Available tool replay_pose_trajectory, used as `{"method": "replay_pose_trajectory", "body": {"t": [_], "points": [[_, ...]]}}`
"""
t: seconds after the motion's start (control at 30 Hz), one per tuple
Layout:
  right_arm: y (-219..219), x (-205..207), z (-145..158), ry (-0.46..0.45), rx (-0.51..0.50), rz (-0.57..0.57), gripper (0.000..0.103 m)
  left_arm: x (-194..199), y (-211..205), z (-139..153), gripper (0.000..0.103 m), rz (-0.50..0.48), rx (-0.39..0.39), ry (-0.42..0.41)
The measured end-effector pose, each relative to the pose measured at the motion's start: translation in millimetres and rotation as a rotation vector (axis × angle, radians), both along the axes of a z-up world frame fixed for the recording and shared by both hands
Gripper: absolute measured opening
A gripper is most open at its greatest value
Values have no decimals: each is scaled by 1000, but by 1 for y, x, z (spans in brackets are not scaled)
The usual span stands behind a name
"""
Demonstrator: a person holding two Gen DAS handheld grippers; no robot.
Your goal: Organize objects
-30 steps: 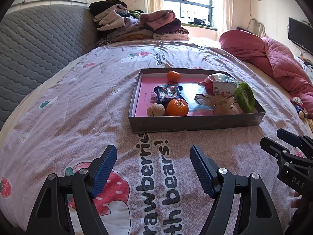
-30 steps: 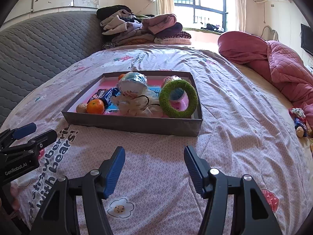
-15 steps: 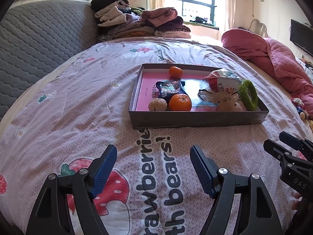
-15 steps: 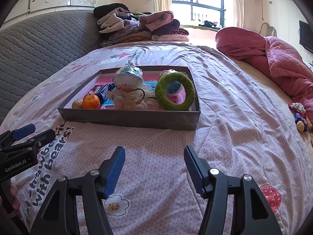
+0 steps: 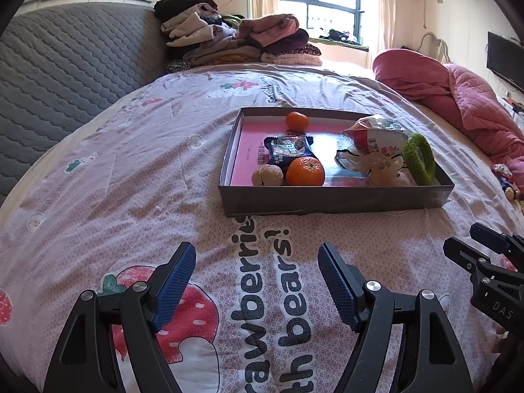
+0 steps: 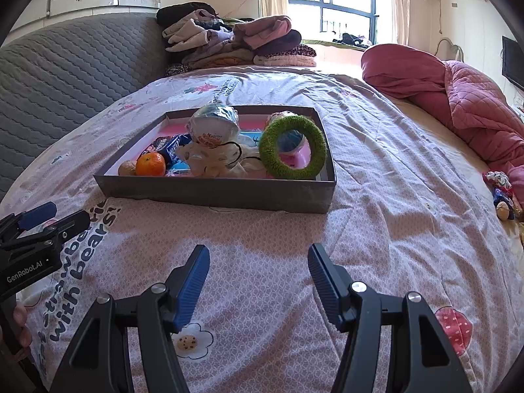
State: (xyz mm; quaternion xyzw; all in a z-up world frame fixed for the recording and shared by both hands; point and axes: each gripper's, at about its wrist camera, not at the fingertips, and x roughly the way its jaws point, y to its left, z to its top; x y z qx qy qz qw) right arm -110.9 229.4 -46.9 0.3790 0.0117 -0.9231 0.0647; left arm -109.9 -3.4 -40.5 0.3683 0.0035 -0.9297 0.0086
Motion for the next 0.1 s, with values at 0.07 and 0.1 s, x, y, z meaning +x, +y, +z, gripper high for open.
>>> {"method": "replay_pose_trajectory", "body": {"t": [0.07, 0.1], "points": [[0, 0, -1, -4, 1, -1, 62, 0, -1, 0, 78, 0, 3, -1], [0, 0, -1, -5, -1, 0, 62, 0, -1, 0, 78, 1, 1, 1]]}}
